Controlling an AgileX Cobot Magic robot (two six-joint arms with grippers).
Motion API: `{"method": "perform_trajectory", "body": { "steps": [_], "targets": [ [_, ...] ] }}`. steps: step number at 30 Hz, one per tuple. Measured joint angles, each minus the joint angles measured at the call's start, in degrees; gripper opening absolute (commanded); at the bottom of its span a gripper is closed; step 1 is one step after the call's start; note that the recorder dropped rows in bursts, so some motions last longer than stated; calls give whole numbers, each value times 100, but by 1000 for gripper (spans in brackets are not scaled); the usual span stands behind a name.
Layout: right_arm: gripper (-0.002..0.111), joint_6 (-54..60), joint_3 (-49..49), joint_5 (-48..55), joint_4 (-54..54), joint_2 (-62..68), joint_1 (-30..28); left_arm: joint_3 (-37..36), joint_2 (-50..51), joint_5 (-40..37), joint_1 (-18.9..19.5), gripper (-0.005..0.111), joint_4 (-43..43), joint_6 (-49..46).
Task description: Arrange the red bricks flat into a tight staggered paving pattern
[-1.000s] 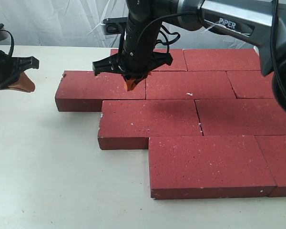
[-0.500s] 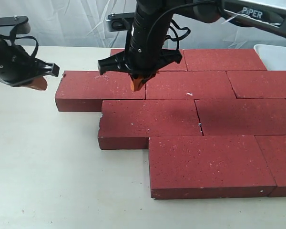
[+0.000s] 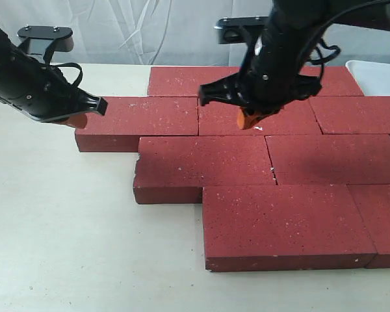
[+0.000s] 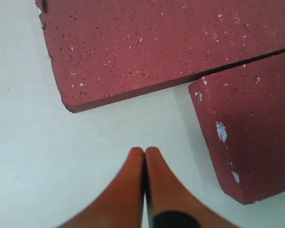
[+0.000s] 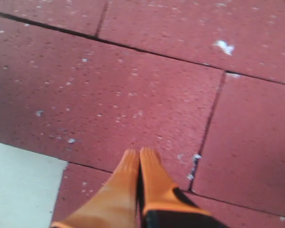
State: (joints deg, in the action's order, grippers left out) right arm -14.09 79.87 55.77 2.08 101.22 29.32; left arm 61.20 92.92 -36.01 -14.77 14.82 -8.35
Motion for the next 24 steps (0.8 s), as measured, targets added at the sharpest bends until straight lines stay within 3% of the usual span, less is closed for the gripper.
{"method": "perform_trajectory", "body": {
  "steps": [13,24],
  "targets": [
    [-1,72,-1755,-475,-151,-1740,-1716,0,0,23,0,0,197,12],
    [-1,259,-2607,-926,-170,-2732,-1984,0,-510,2,0,0,186,23]
  ]
}}
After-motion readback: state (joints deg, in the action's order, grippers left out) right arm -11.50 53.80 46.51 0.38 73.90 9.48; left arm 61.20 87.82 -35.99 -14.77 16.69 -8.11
